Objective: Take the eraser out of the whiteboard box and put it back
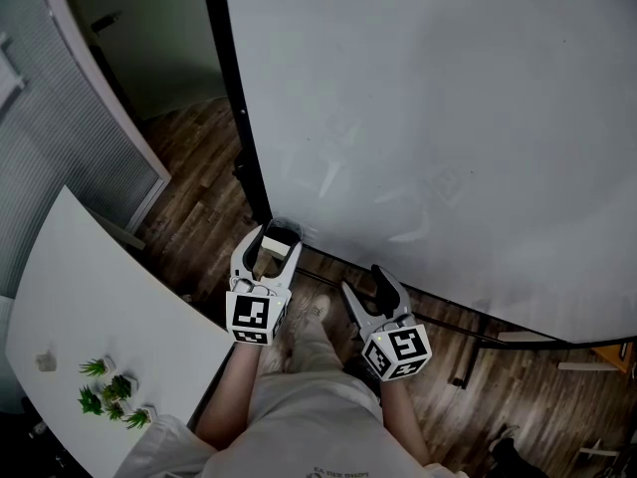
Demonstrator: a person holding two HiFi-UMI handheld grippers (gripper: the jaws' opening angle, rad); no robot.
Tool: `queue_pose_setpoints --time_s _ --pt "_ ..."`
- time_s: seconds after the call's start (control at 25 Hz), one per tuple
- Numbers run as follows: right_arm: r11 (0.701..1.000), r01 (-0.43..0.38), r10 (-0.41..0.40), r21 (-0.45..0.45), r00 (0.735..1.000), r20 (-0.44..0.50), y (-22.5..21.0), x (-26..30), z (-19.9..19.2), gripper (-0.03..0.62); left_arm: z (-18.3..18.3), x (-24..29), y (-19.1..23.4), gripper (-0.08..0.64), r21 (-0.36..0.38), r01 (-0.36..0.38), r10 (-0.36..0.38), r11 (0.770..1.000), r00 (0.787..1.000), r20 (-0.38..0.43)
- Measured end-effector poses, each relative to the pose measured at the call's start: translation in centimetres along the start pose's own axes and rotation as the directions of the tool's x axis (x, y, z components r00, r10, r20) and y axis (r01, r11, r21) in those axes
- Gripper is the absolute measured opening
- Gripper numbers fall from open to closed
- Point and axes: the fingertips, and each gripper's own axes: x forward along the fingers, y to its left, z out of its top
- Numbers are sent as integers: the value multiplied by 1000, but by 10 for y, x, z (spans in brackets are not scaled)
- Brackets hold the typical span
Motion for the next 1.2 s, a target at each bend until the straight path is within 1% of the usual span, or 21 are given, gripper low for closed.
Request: queue_pose_setpoints --time_s 0.12,0.56,1.04,1.2 --pt "1000 -1 1 0 1000 -3 -1 1 0 279 -4 2 0 267 -4 -1 1 1000 1000 -8" --pt "1000 4 -4 16 1000 -23 -6 10 -8 279 -14 9 1 267 17 3 -2 1000 999 -33" --pt "1000 6 -5 18 1000 -27 -6 12 -9 279 -13 10 1 268 0 -1 1 1000 1000 -14" --pt "1000 4 -4 14 1000 -24 -4 11 -7 279 -12 9 1 270 -9 -14 13 1000 1000 -16"
